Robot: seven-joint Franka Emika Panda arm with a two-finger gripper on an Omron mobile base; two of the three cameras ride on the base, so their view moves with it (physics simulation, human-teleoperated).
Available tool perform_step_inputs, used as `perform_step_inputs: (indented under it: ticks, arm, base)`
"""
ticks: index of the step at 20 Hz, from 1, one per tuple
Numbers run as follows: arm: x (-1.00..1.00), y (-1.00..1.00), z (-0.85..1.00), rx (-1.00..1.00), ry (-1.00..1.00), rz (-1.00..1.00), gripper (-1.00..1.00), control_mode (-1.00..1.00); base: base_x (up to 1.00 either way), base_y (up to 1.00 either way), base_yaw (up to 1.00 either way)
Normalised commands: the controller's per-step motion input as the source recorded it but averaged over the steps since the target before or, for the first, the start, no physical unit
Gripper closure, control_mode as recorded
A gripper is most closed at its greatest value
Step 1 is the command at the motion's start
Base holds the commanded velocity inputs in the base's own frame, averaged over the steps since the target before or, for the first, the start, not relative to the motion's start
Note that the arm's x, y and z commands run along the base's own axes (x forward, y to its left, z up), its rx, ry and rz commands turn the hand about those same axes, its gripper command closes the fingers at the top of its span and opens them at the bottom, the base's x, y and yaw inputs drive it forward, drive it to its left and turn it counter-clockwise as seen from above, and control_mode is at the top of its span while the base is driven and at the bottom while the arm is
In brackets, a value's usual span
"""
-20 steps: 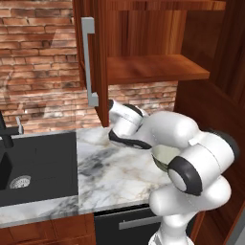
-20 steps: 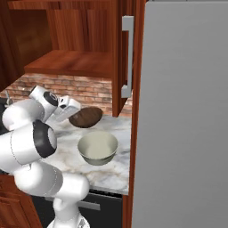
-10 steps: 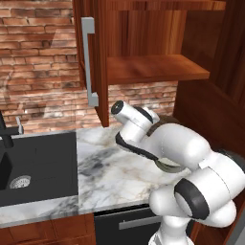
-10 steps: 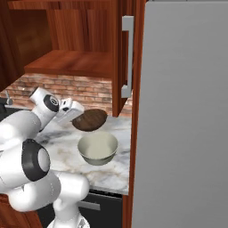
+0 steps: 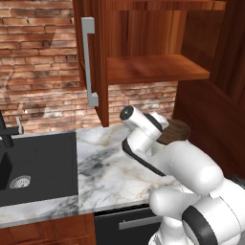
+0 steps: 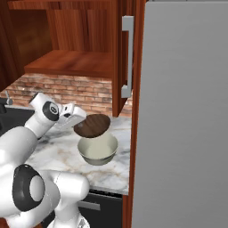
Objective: Pick up the bowls on the counter and stack them on top of one another in the open cabinet. Place the smaller bowl on top of the larger bowl.
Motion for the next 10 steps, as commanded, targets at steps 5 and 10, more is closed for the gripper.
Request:
perform_step_inputs:
  ticks: [5, 10]
  arm:
    - [-0.11, 0.00, -0.01, 0.00, 0.00, 0.00, 1.00, -1.00]
    - [-0.04, 0.00, -0.07, 0.00, 0.00, 0.00, 1.00, -1.00]
  base:
    - [0.00, 0.00, 0.00]
    - [0.00, 0.00, 0.00]
